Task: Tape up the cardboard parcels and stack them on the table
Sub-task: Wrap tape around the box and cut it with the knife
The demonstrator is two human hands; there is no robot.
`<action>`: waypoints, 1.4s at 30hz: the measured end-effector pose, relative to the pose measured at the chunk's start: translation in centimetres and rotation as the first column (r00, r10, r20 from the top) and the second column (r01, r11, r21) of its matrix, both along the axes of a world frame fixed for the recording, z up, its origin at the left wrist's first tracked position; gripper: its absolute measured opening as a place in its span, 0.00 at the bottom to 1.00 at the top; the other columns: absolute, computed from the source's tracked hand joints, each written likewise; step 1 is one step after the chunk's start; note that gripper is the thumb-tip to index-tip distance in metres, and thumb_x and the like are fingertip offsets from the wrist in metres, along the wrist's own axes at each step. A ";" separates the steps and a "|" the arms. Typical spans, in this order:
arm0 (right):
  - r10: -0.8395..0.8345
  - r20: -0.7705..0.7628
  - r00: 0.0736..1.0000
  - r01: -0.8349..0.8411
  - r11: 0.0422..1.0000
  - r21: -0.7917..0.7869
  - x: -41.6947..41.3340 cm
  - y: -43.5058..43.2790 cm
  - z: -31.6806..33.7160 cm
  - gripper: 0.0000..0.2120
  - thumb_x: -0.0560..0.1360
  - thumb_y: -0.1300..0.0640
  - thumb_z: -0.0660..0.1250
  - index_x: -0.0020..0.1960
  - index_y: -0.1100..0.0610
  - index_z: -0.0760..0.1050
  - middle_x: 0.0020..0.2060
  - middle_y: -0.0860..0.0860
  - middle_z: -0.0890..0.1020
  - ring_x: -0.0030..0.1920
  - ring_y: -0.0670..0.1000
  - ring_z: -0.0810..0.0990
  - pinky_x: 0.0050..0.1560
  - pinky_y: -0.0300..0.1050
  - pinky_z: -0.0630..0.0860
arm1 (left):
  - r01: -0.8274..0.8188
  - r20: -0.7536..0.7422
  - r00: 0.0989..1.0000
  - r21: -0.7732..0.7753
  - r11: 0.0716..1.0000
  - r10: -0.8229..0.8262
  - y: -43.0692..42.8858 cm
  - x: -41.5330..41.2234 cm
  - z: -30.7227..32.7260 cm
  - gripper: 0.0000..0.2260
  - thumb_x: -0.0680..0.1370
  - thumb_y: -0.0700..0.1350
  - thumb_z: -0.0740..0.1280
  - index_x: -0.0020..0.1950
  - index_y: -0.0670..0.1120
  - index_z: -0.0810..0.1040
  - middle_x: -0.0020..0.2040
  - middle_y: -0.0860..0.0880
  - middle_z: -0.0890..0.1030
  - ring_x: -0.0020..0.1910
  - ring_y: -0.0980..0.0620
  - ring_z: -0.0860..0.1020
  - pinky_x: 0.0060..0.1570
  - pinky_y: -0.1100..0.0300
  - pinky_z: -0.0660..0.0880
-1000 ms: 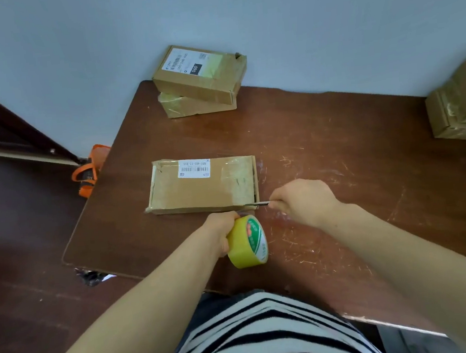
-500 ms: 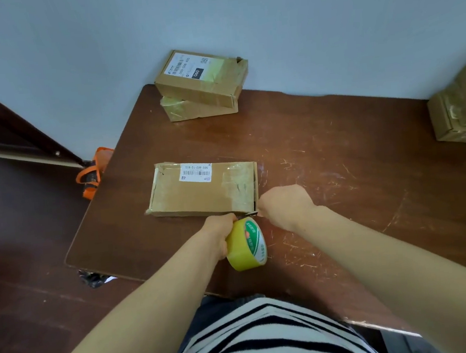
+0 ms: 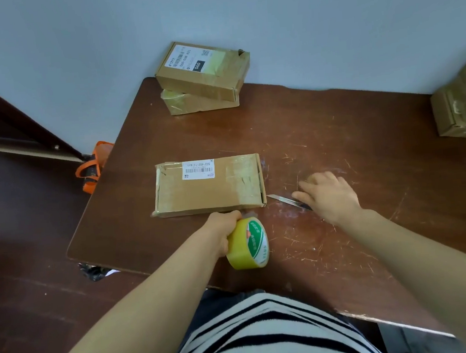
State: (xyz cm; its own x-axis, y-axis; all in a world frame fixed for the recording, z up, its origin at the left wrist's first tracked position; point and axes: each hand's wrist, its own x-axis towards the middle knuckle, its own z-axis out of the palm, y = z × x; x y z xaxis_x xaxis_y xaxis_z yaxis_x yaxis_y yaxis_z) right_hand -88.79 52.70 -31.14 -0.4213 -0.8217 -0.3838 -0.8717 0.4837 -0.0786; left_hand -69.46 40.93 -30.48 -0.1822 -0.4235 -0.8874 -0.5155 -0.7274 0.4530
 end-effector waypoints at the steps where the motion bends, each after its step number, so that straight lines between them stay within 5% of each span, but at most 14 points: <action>1: 0.027 0.009 1.000 -0.026 0.993 -0.113 0.6 -0.5 0.2 0.21 0.82 0.44 0.51 0.69 0.50 0.69 0.65 0.50 0.72 0.67 0.53 0.66 0.63 0.47 0.64 | 0.003 0.001 1.000 -0.002 1.000 -0.003 0.0 0.0 -0.1 0.09 0.77 0.38 0.64 0.38 0.37 0.75 0.20 0.45 0.76 0.16 0.51 0.73 0.18 0.63 0.71; 4: 0.259 0.155 0.953 -0.185 0.907 -0.379 2.9 -2.9 0.7 0.21 0.82 0.51 0.55 0.74 0.55 0.64 0.71 0.51 0.68 0.72 0.53 0.63 0.70 0.45 0.61 | -0.004 0.003 1.000 -0.025 1.000 0.004 0.2 0.0 0.1 0.09 0.77 0.37 0.64 0.37 0.37 0.74 0.19 0.45 0.74 0.15 0.51 0.72 0.17 0.64 0.69; 9: 0.544 0.124 0.830 -0.513 0.832 -0.212 4.9 -6.5 -1.3 0.26 0.83 0.48 0.46 0.78 0.54 0.43 0.77 0.48 0.44 0.77 0.47 0.41 0.69 0.37 0.32 | -0.023 0.026 0.999 -0.099 0.995 0.026 0.7 0.0 -0.1 0.06 0.75 0.37 0.68 0.40 0.36 0.74 0.26 0.43 0.77 0.17 0.51 0.74 0.17 0.64 0.69; 13: 0.576 0.112 0.810 -0.565 0.817 -0.121 5.2 -7.0 -3.0 0.27 0.83 0.47 0.44 0.78 0.54 0.40 0.77 0.49 0.41 0.76 0.47 0.38 0.69 0.39 0.30 | -0.044 0.008 0.999 -0.084 0.996 0.045 1.1 0.2 -0.3 0.06 0.73 0.37 0.70 0.42 0.35 0.76 0.29 0.42 0.76 0.17 0.51 0.74 0.19 0.64 0.70; 17: 0.582 0.069 0.810 -0.569 0.810 -0.145 5.3 -6.9 -3.4 0.29 0.82 0.44 0.45 0.78 0.55 0.42 0.77 0.50 0.43 0.77 0.48 0.41 0.71 0.40 0.34 | 0.049 0.034 0.998 -0.053 0.997 -0.047 1.0 1.3 -0.4 0.17 0.76 0.40 0.67 0.59 0.30 0.73 0.30 0.41 0.76 0.18 0.52 0.73 0.20 0.65 0.70; 20: 0.602 0.021 0.798 -0.593 0.792 -0.147 5.1 -6.9 -3.7 0.29 0.82 0.44 0.46 0.78 0.55 0.42 0.77 0.50 0.43 0.77 0.49 0.42 0.71 0.41 0.33 | 0.020 0.023 1.000 -0.068 0.997 -0.018 0.4 2.0 0.2 0.10 0.76 0.40 0.67 0.51 0.33 0.75 0.20 0.45 0.75 0.15 0.53 0.71 0.18 0.67 0.67; 25: 0.560 -0.002 0.828 -0.549 0.811 -0.201 6.0 -6.7 -4.7 0.26 0.84 0.56 0.49 0.78 0.55 0.40 0.77 0.51 0.43 0.77 0.50 0.41 0.69 0.40 0.30 | -0.041 -0.005 0.999 -0.090 0.995 0.041 -0.6 2.4 1.1 0.07 0.75 0.38 0.66 0.39 0.35 0.75 0.19 0.44 0.74 0.15 0.53 0.72 0.18 0.66 0.69; 29: 0.593 0.066 0.803 -0.568 0.793 -0.221 5.2 -6.7 -4.5 0.30 0.82 0.56 0.54 0.77 0.56 0.40 0.76 0.50 0.40 0.76 0.49 0.38 0.67 0.38 0.24 | -0.042 -0.019 0.999 -0.084 0.996 0.040 -0.9 2.4 1.4 0.08 0.75 0.39 0.66 0.38 0.36 0.75 0.21 0.44 0.75 0.16 0.52 0.72 0.19 0.66 0.69; 32: 0.607 0.066 0.792 -0.588 0.787 -0.185 4.9 -6.8 -4.3 0.38 0.78 0.65 0.60 0.77 0.55 0.37 0.75 0.49 0.37 0.75 0.47 0.35 0.61 0.35 0.19 | -0.056 -0.033 0.998 -0.089 0.994 0.053 -1.0 2.3 1.4 0.07 0.75 0.38 0.66 0.39 0.36 0.75 0.21 0.44 0.75 0.17 0.52 0.72 0.20 0.66 0.70; 39: 0.595 0.094 0.798 -0.576 0.799 -0.169 4.8 -6.9 -4.4 0.39 0.77 0.67 0.58 0.77 0.55 0.36 0.71 0.46 0.33 0.70 0.44 0.30 0.59 0.33 0.17 | -0.075 -0.065 0.995 -0.064 0.995 0.071 -1.4 2.2 1.9 0.06 0.75 0.39 0.67 0.40 0.38 0.76 0.22 0.45 0.76 0.17 0.52 0.73 0.20 0.66 0.70; 42: 0.593 0.113 0.797 -0.571 0.801 -0.181 4.9 -6.9 -4.2 0.33 0.81 0.60 0.56 0.77 0.55 0.38 0.72 0.46 0.34 0.70 0.43 0.31 0.59 0.32 0.18 | -0.077 -0.095 0.993 -0.042 0.996 0.073 -1.7 2.1 2.4 0.06 0.75 0.39 0.65 0.38 0.40 0.76 0.22 0.46 0.75 0.17 0.53 0.72 0.20 0.67 0.69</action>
